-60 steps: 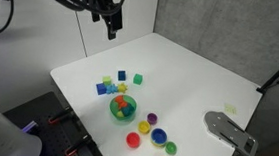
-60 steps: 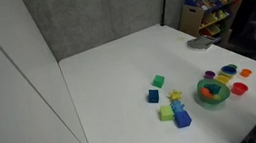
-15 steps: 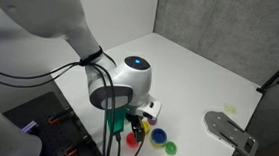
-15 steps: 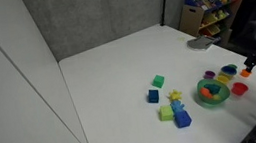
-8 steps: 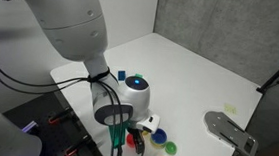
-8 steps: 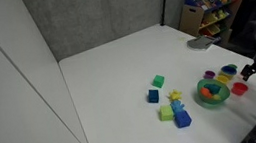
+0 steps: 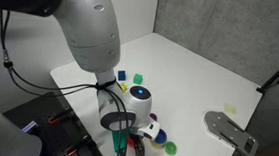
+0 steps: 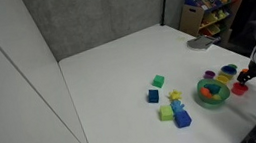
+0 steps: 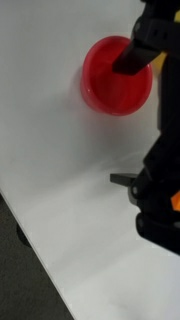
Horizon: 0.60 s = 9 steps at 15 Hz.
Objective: Pick up the red bowl and put in the blue stacked bowl
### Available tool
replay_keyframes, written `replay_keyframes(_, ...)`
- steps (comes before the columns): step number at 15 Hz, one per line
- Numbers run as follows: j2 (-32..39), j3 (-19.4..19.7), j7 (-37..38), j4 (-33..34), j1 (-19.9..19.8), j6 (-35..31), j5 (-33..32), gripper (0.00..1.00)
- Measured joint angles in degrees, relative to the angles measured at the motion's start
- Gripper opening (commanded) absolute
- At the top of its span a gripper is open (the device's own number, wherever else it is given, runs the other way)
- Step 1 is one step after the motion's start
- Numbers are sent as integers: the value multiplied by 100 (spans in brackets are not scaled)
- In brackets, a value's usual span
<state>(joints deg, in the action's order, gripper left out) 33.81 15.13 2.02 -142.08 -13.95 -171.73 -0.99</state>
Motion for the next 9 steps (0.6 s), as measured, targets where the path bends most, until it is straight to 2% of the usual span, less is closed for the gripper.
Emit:
replay_keyframes(1, 72, -18, 0, 48, 0, -5, 43, 100)
replay_keyframes(2, 135, -34, 2, 91, 0, -6, 78, 75)
replay_keyframes(3, 196, -47, 3, 135, 0, -6, 115, 73)
replay_keyframes(9, 385, -90, 17, 258, 0, -6, 187, 25)
